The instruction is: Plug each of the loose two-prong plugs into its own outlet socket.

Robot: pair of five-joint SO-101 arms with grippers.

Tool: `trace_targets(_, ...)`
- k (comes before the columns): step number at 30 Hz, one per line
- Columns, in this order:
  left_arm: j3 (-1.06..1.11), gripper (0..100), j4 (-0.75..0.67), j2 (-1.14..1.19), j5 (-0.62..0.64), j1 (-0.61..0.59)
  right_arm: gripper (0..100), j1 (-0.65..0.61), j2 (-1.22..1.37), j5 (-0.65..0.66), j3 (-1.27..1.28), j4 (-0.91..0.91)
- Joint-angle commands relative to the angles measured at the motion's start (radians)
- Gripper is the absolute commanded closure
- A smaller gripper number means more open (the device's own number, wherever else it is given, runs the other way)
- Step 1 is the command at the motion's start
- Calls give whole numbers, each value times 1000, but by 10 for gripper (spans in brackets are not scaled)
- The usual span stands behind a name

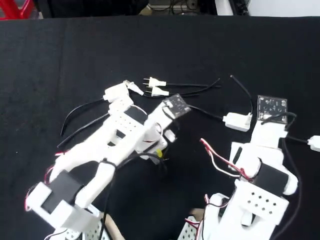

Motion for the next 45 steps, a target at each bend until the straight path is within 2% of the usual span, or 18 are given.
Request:
trace_targets(1, 24, 676, 54, -221, 43, -74, 983, -69, -1, -9, -58, 5)
trace_targets(4, 110, 676, 77, -436, 58, -131, 983, -176, 65, -75, -62, -15)
trace_targets(8, 268, 671, 81, -756, 92, -275, 983, -281, 297, -218, -108, -163)
trace_targets(15, 591, 674, 78, -1260, 104, -509, 983, -485, 704, -531, -355, -313)
trace_targets(17, 659, 675, 84, -1379, 147, -556, 983, -540, 802, -631, -429, -348)
trace_targets(22, 805, 675, 87, -1611, 176, -674, 983, -603, 1040, -810, -588, -459)
trace_targets(29, 967, 675, 86, -1743, 130, -802, 983, -603, 1380, -964, -803, -644)
trace_targets(35, 1066, 675, 78, -1768, 57, -857, 983, -605, 1649, -1160, -1063, -651)
trace_targets(41, 1113, 675, 81, -1768, -2, -854, 979, -614, 1805, -1197, -1273, -523)
trace_targets(45, 1125, 675, 81, -1768, -2, -849, 874, -629, 1882, -1198, -1369, -427)
